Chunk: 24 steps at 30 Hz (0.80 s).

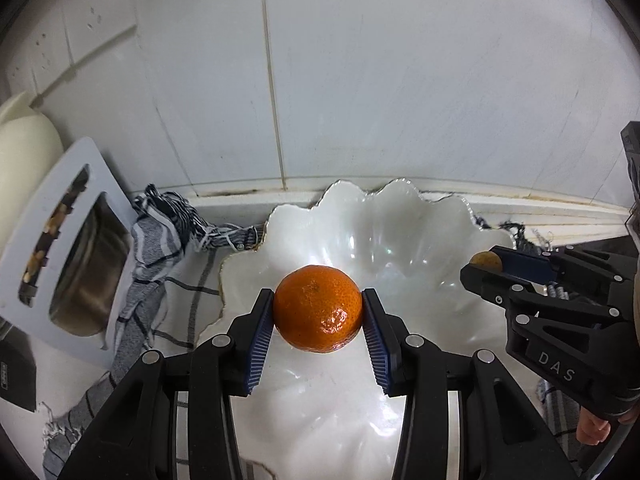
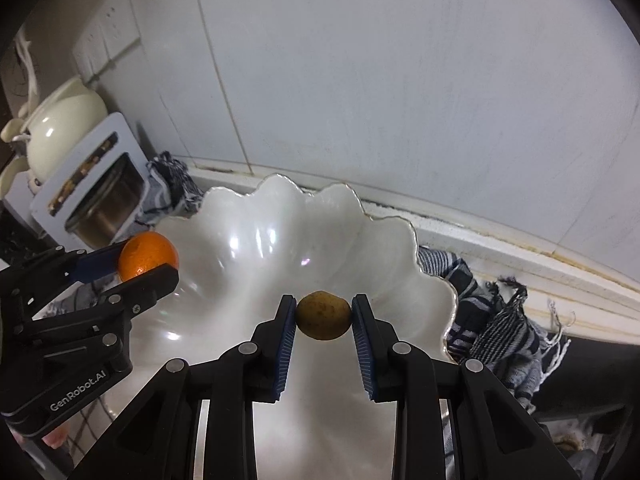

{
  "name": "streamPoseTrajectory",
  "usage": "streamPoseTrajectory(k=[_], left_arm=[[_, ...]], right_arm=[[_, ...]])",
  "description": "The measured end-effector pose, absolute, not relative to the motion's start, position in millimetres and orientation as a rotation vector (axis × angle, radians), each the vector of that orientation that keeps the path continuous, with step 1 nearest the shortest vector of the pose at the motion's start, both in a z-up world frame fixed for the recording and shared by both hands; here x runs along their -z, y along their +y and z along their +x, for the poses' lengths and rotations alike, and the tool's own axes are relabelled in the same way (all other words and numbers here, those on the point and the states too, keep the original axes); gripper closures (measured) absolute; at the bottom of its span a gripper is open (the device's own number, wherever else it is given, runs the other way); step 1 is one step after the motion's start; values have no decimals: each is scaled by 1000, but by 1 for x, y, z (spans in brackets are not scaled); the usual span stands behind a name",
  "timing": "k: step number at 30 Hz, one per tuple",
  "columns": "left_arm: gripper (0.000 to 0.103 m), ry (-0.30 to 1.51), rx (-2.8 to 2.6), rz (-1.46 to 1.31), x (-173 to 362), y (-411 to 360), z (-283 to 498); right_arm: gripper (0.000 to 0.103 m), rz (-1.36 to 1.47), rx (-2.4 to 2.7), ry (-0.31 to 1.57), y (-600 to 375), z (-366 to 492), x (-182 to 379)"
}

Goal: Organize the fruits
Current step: 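Carry the mandarin and yellow-brown fruit over the white bowl with both grippers, then open both grippers to drop the mandarin and yellow-brown fruit into the bowl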

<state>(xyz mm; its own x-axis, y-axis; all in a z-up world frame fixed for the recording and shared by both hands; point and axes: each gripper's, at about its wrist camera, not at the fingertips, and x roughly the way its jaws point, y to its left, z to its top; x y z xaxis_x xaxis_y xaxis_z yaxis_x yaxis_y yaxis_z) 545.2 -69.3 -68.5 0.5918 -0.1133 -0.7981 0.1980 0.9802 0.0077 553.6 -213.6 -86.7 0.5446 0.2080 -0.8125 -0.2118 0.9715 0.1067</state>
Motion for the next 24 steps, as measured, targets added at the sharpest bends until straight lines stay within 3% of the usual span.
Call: streamPoseTrajectory(k=[12,14,17,24], left_arm=[[59,984,178,126,98,-74,564],[58,992,176,130,99,-75,565],[44,964,168,137,95,-75,563],[32,884,127,157,65,-71,541]], right_arm=[[72,-36,-233,1025,-210,571,109],[65,-40,-228,1030,-210,572,110],[58,-38,-216,1026,-211,572,109],[58,-27,-198,989,-218,557,96]])
